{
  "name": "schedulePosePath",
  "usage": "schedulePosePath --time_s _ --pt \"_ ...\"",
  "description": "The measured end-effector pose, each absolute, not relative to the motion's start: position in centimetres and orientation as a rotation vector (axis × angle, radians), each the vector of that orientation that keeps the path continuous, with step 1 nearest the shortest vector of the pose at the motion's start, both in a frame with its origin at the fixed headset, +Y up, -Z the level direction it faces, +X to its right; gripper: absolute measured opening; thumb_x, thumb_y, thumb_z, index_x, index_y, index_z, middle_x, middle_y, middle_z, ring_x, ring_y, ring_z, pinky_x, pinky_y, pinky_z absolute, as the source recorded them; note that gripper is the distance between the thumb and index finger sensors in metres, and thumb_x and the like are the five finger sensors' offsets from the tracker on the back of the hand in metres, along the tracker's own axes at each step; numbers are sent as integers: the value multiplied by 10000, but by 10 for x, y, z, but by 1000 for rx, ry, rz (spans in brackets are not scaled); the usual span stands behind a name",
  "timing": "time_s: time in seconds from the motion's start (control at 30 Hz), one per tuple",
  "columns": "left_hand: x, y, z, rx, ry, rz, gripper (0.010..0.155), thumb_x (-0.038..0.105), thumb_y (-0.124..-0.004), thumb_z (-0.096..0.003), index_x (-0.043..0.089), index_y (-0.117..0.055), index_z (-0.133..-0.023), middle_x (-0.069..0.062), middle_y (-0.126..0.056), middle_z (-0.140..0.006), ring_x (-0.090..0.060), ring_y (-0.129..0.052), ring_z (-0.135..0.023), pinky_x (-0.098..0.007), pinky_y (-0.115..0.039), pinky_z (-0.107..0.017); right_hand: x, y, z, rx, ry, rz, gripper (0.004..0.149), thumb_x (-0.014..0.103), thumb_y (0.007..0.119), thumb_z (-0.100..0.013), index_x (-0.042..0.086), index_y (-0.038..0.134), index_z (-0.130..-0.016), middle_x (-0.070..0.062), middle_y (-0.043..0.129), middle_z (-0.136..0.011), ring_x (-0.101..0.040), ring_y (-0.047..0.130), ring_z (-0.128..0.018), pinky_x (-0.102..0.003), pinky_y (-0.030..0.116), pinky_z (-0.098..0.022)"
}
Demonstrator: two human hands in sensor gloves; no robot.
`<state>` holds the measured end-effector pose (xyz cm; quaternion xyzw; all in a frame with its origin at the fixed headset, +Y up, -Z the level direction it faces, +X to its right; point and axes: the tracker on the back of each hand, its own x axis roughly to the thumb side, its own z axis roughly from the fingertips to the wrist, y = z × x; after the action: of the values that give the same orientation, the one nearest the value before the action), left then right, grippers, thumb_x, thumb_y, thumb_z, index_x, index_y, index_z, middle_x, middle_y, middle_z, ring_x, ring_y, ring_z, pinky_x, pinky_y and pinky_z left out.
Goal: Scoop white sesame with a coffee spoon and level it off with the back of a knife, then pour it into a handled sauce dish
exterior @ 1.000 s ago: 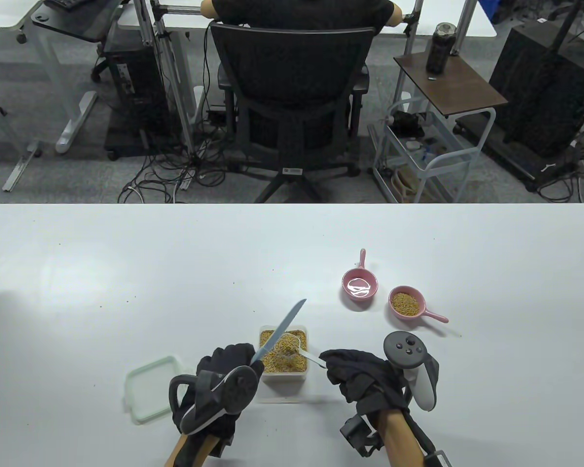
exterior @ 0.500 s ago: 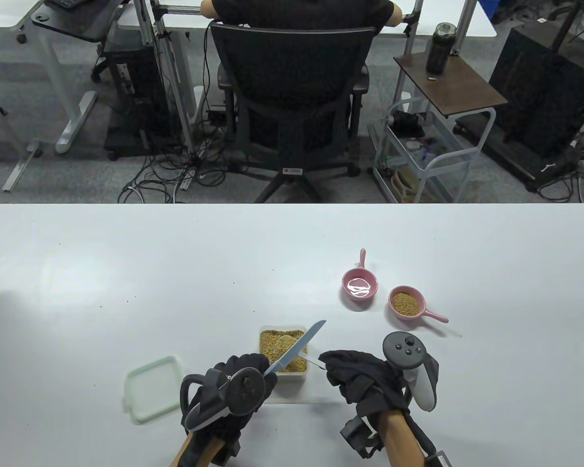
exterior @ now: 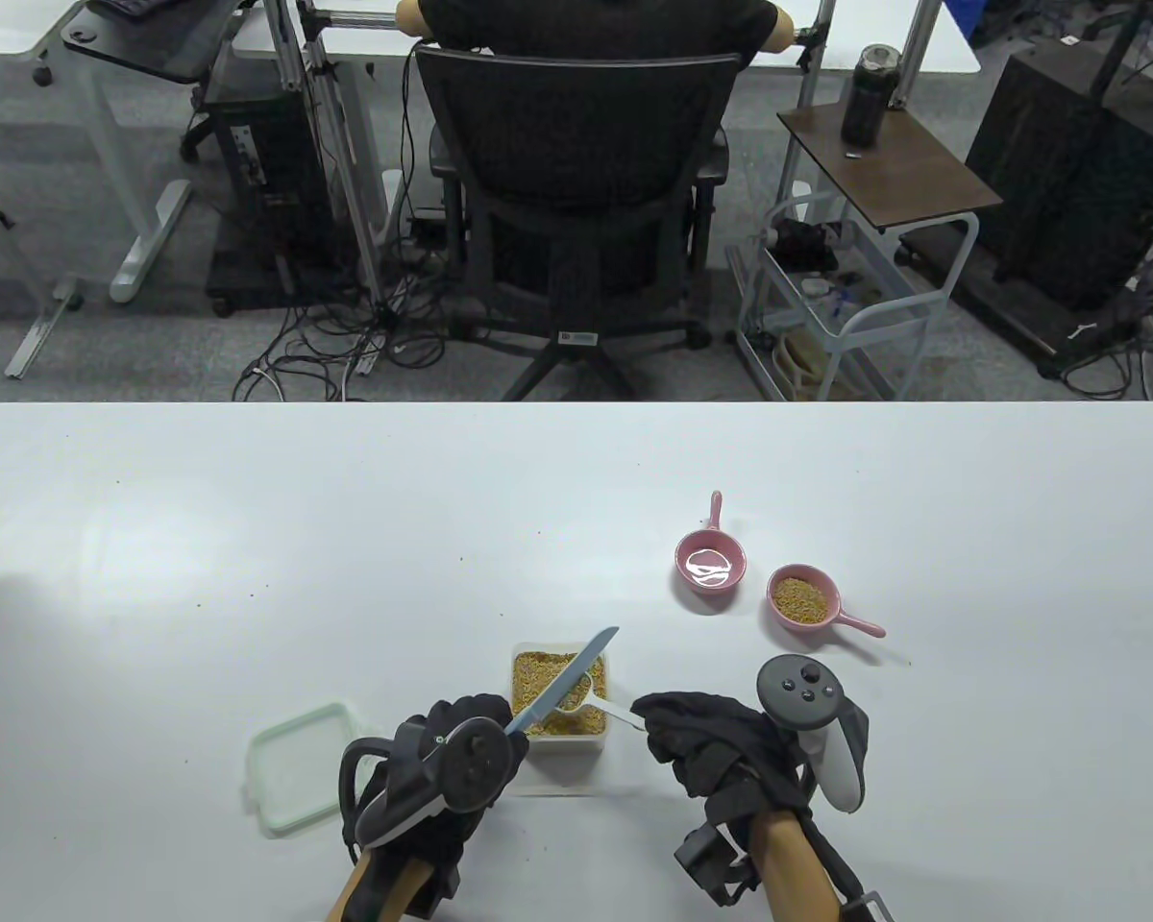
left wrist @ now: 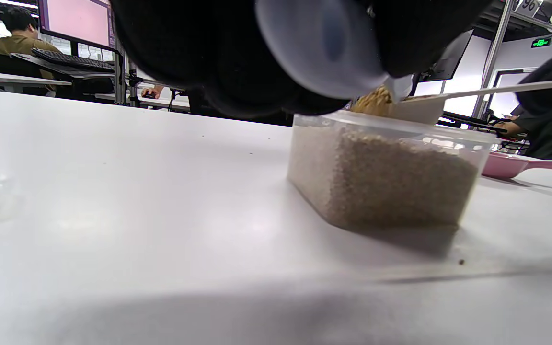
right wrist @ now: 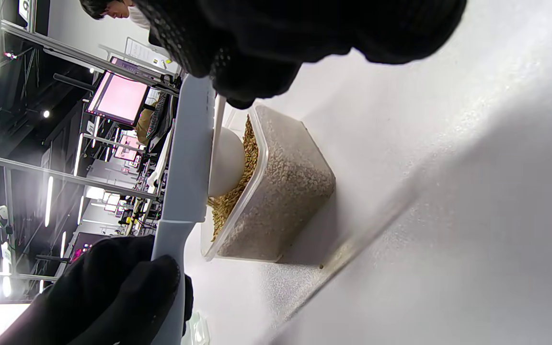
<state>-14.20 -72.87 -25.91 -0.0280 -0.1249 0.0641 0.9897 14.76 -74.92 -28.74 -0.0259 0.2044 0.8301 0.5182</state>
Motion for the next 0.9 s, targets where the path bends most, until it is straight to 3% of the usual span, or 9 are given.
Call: schedulePosePath --time_s 0.9 --pt "-157 -729 -262 -38 -184 112 451 494 -706 -578 236 -721 -948 -5 -915 -776 -210 -955 -645 -483 -757 -633 149 -746 -287 -60 482 2009 384 252 786 -576 99 900 -909 -117 951 -622 -106 905 -255 -406 837 -359"
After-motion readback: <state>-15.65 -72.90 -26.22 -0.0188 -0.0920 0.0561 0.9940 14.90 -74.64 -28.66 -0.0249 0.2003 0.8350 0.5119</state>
